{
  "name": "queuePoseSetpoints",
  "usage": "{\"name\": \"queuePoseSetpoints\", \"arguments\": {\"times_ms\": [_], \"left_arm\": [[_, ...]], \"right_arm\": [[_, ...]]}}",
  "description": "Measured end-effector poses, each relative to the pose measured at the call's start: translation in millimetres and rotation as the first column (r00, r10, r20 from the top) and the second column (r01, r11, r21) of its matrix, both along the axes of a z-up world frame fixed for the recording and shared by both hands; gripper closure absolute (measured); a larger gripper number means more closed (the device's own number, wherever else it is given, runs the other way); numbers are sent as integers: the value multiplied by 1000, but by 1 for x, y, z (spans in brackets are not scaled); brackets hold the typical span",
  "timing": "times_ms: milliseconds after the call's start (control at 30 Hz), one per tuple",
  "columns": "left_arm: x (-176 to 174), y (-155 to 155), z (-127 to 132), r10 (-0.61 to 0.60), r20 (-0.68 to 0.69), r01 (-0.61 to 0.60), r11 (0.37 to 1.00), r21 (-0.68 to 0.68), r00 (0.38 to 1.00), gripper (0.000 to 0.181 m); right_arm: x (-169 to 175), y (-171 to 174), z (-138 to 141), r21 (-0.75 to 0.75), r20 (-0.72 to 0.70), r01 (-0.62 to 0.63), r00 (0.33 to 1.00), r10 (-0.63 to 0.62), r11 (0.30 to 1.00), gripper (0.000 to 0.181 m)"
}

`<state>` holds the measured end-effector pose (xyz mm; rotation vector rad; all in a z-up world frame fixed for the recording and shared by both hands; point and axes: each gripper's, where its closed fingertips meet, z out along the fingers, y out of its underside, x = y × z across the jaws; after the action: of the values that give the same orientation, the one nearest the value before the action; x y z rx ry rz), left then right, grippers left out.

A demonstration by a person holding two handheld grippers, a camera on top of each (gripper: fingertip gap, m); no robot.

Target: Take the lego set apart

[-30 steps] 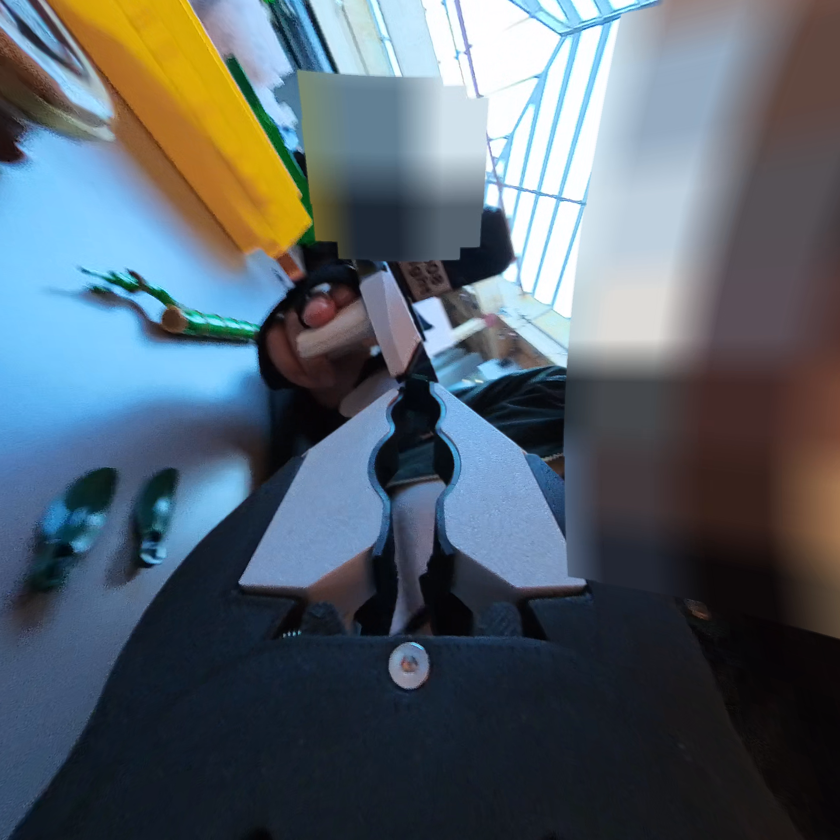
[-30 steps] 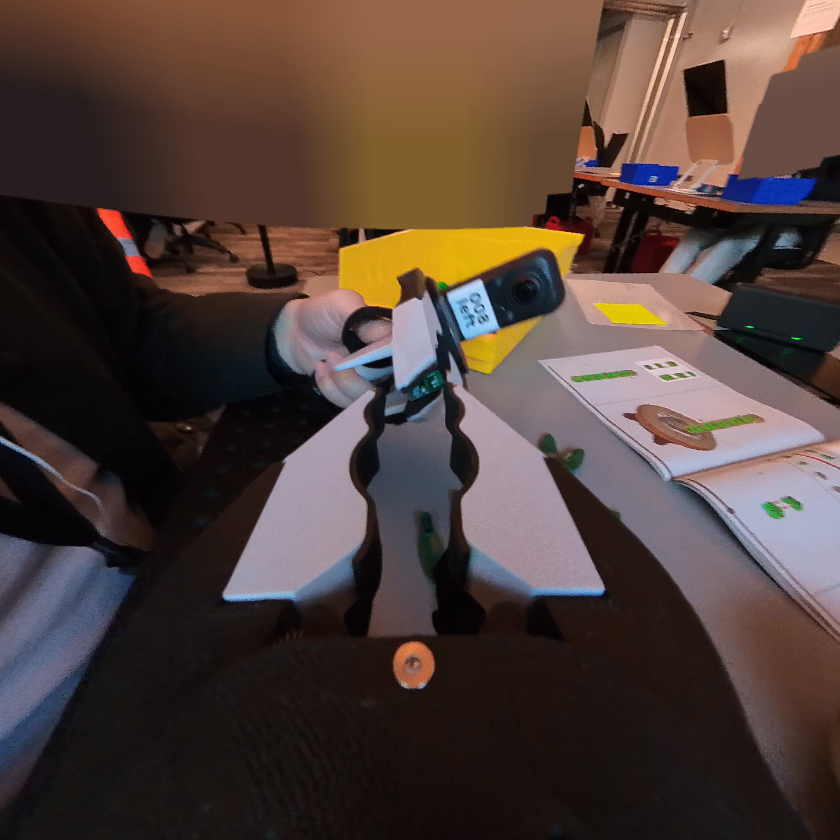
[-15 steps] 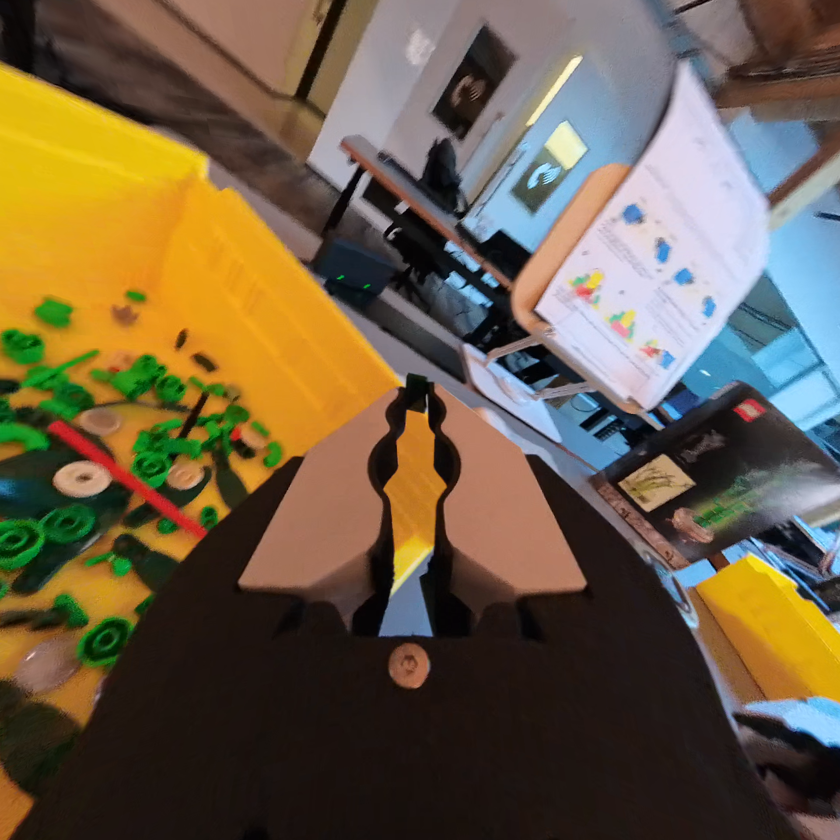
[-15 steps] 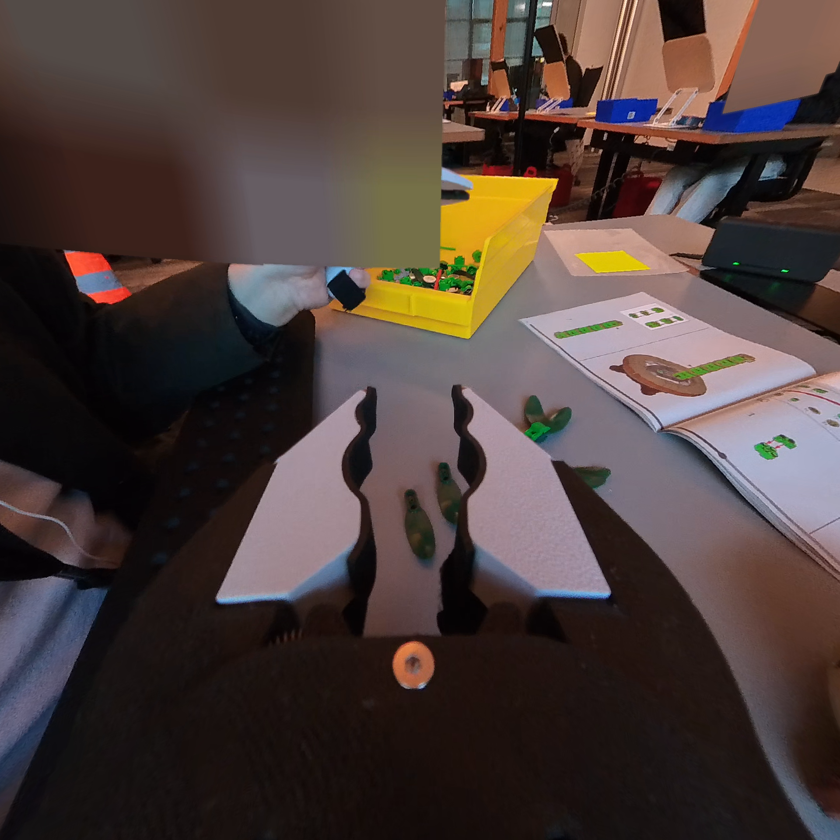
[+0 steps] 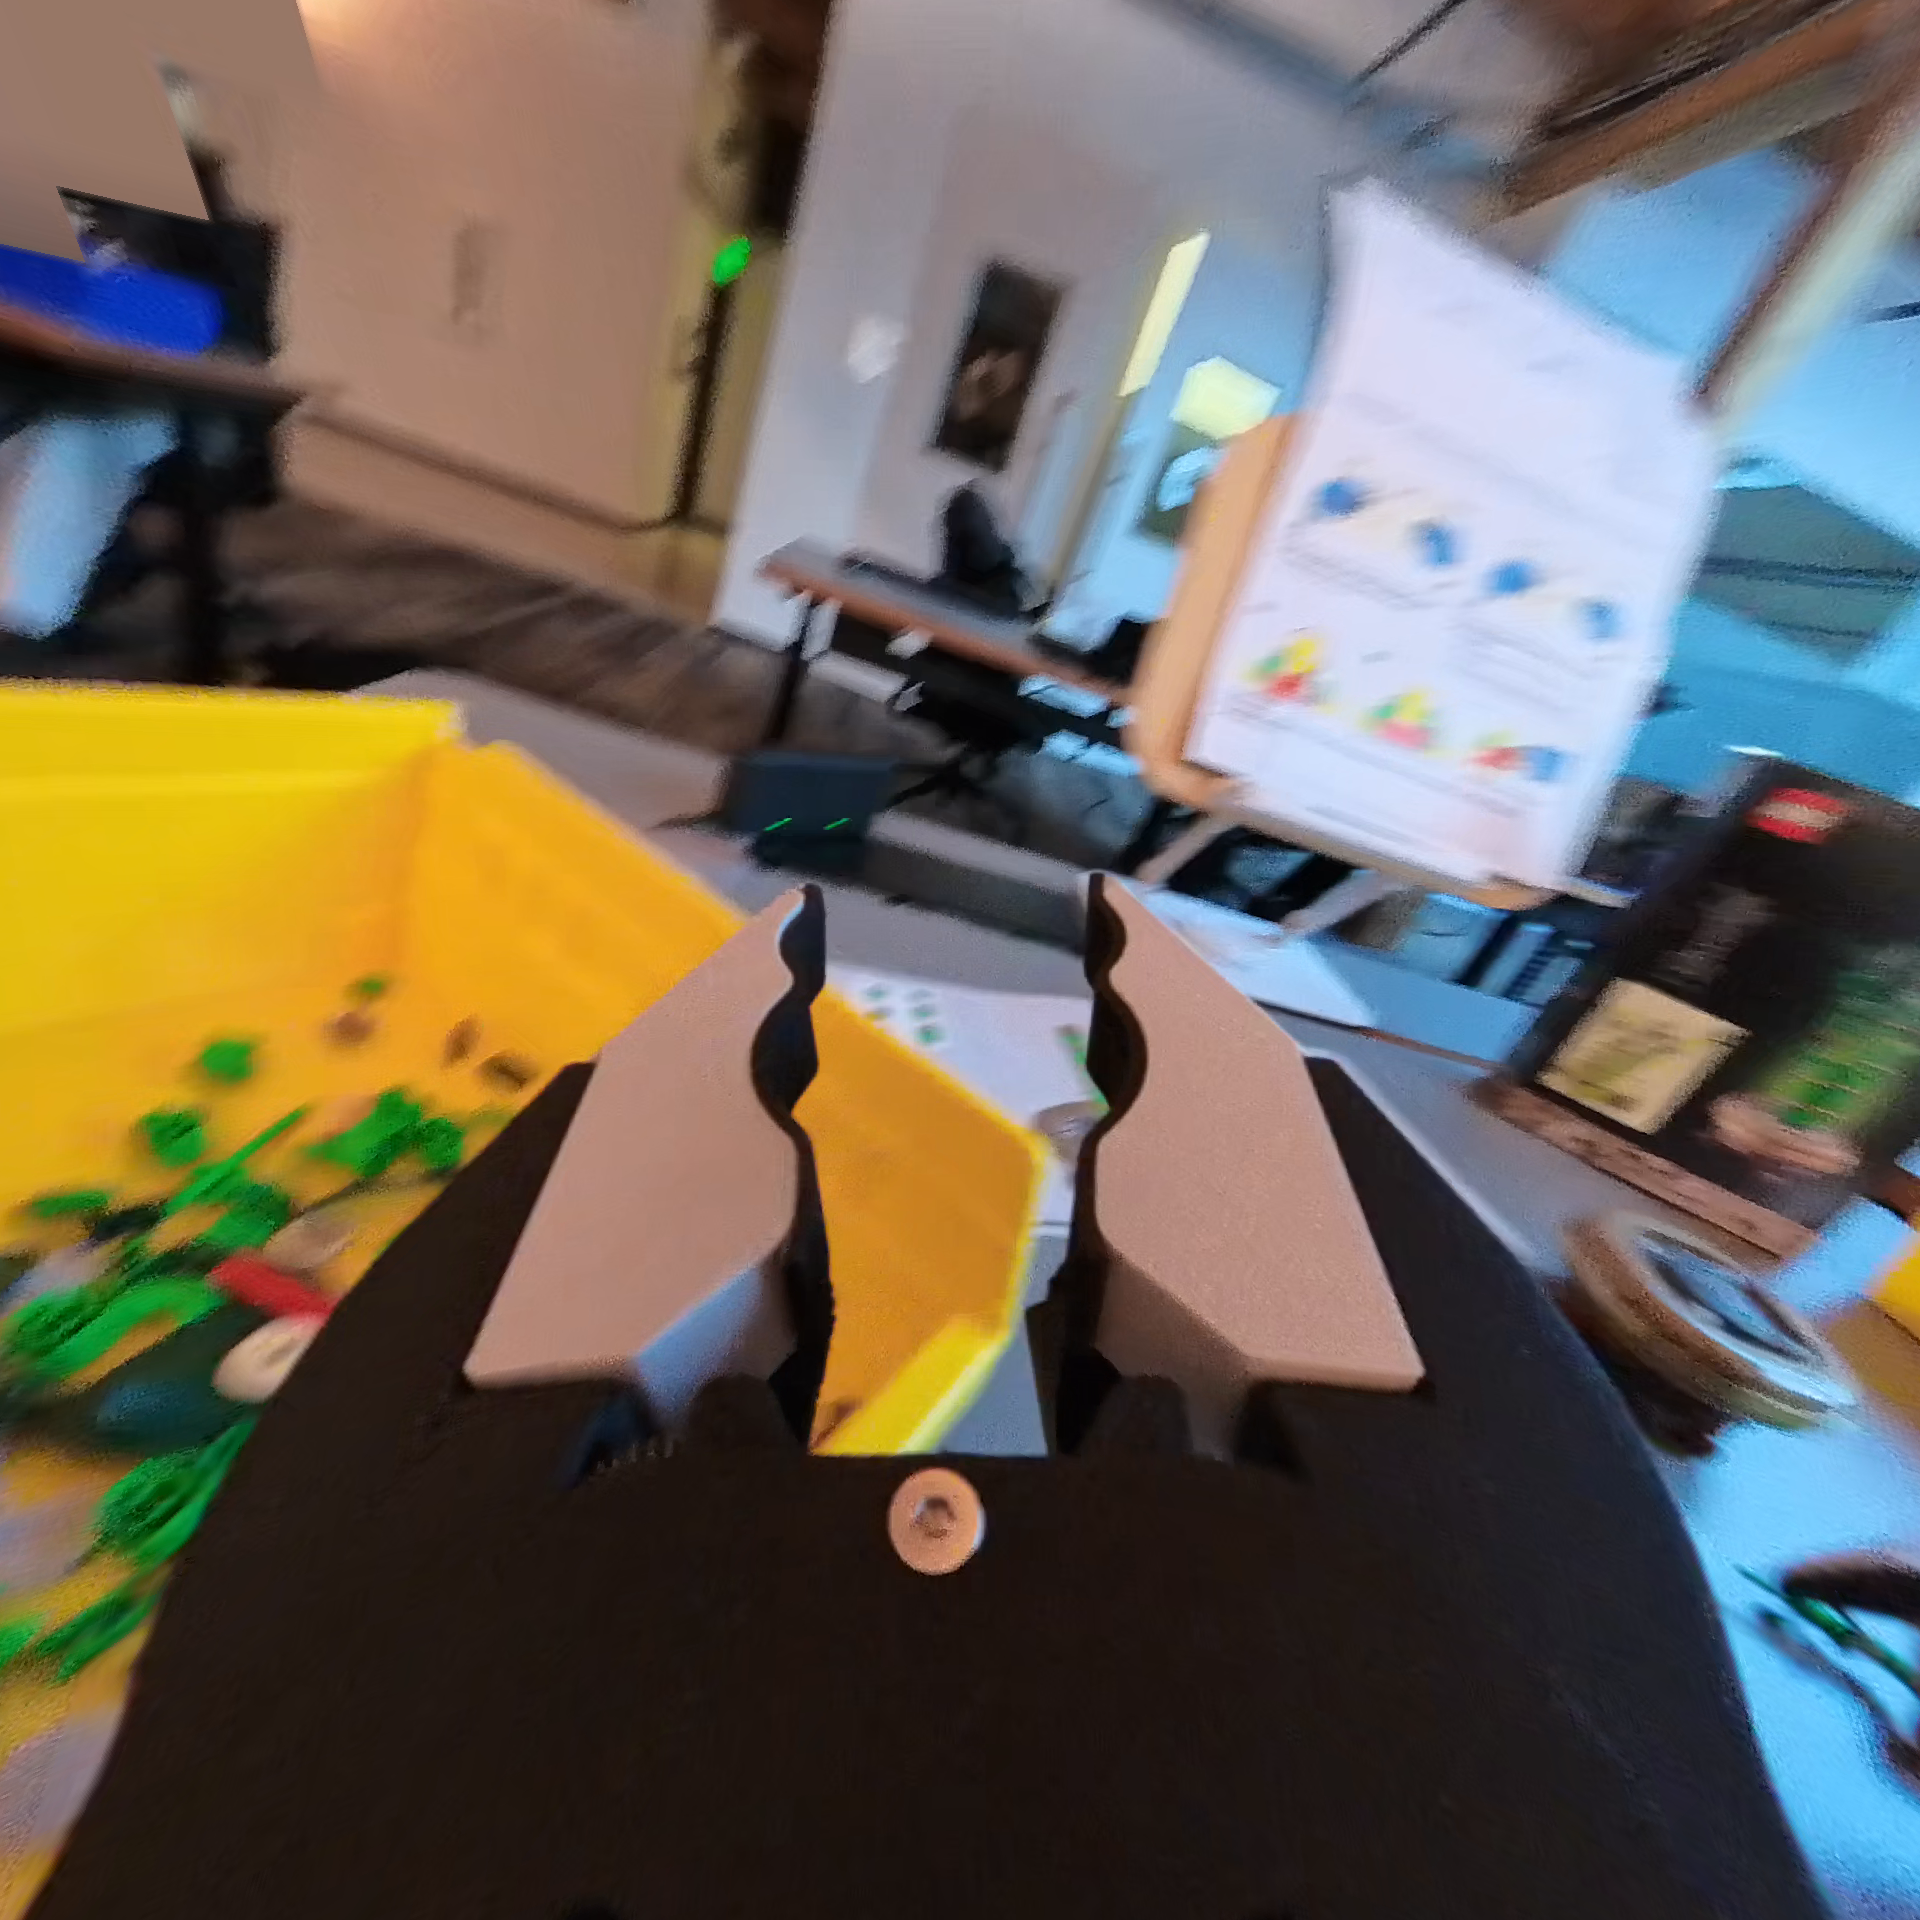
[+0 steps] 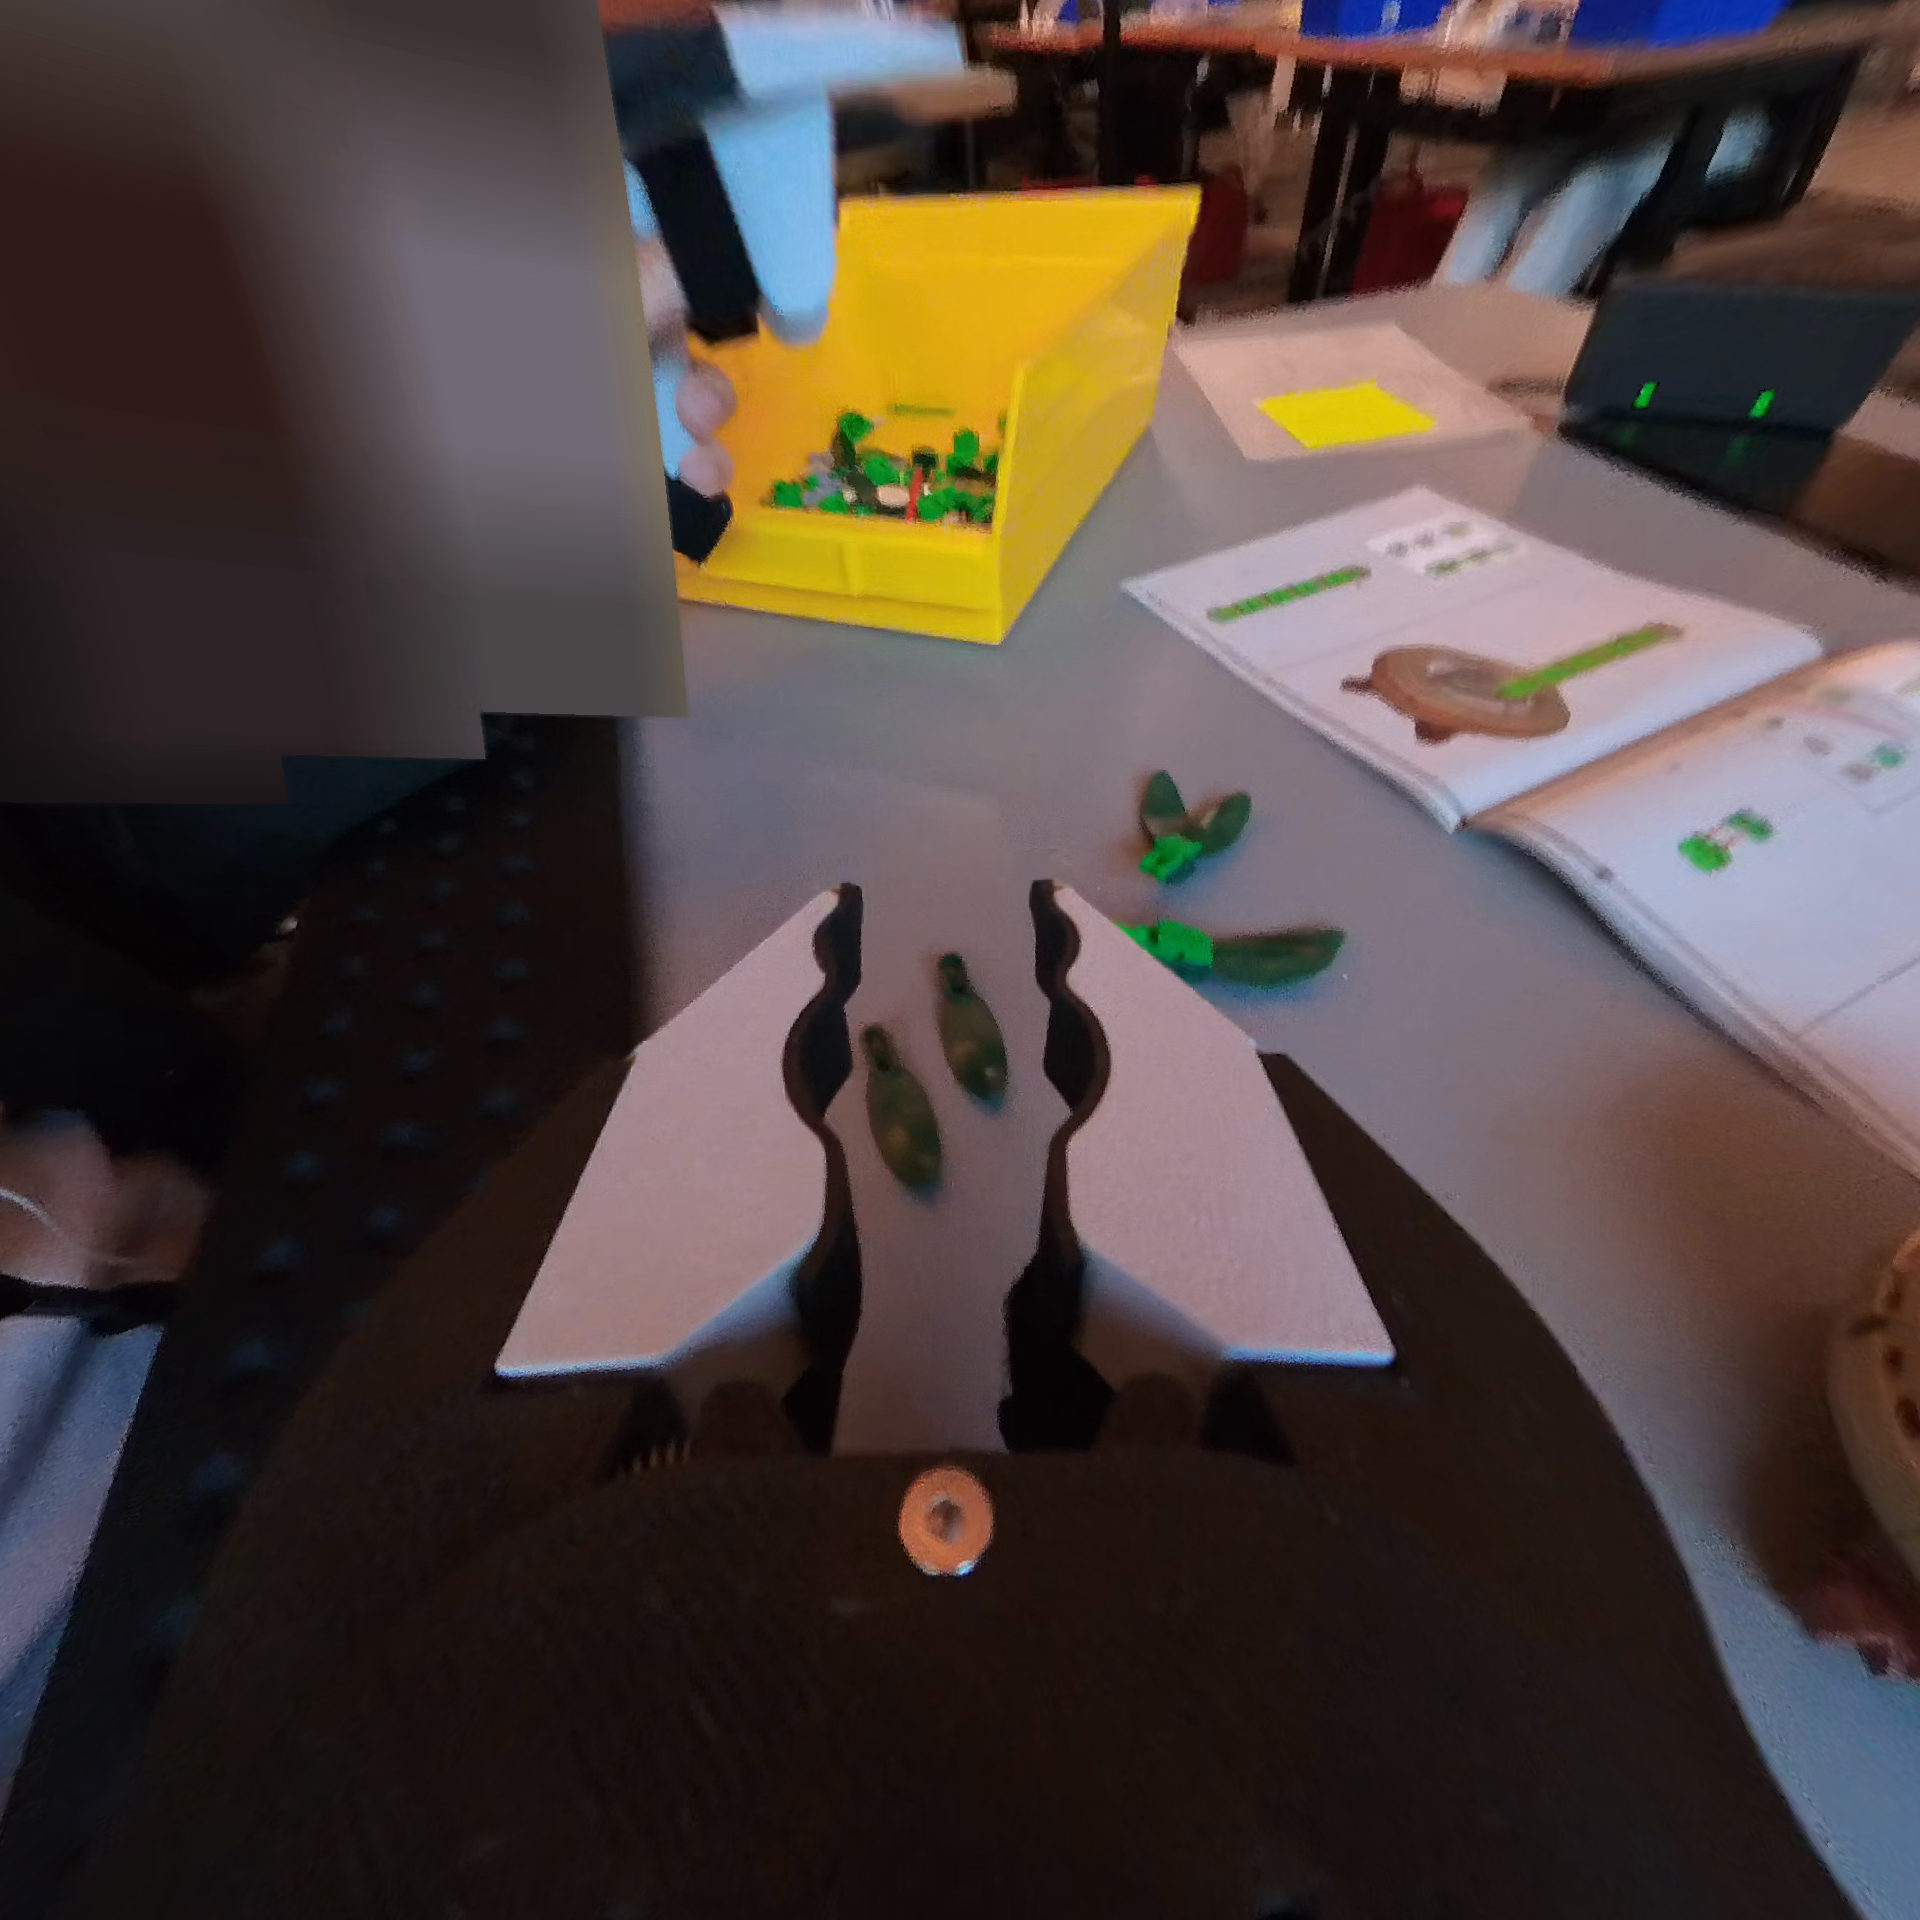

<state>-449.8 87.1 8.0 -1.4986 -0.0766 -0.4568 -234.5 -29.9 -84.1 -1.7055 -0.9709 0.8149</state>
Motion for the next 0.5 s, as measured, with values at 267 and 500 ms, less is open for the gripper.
{"name": "queuePoseSetpoints", "arguments": {"times_ms": [267, 500], "left_arm": [[138, -49, -8, -645, -126, 649, 760, -11, 754, 152], [194, -92, -84, -913, -49, 819, 387, -424, 405, 167]], "right_arm": [[0, -6, -48, -201, 171, -8, 984, 43, 980, 162], [-3, 0, -72, -231, 301, 38, 953, 34, 972, 161]]}}
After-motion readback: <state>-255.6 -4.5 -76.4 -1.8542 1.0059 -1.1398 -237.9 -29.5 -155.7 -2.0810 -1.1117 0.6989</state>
